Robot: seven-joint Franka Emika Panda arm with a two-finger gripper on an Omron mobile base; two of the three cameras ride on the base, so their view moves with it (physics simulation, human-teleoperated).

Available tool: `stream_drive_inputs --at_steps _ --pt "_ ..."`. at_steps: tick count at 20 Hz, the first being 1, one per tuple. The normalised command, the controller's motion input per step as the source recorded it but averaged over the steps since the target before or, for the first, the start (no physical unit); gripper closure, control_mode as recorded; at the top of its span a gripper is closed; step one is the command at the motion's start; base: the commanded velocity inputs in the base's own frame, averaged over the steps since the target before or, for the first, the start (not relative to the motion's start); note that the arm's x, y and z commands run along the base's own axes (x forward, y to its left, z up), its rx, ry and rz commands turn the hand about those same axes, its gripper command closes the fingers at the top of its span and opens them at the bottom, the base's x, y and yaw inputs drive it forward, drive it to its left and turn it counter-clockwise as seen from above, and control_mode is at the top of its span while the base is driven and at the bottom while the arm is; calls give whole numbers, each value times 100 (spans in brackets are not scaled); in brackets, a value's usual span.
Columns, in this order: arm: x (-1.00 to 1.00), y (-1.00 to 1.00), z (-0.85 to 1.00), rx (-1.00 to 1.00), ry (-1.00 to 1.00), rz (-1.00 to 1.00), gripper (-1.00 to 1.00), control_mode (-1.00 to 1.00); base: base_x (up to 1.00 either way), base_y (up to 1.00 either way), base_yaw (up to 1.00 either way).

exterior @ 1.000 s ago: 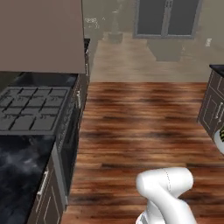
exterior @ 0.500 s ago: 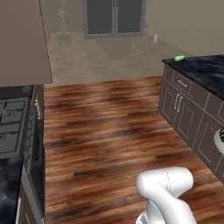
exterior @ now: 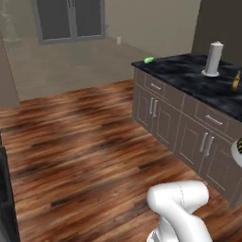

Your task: Open the cabinet directly in front. Then move the beer and the mug to the dining counter with the candle on it.

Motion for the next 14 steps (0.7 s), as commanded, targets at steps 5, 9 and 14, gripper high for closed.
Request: stream_drive_inputs --at_steps 5,9,14 --pt "0 0 0 0 0 0 100 100 0 0 -42" --pt "0 0 0 0 0 0 100 100 0 0 -42" --pt "0 0 0 0 0 0 100 100 3 0 -39"
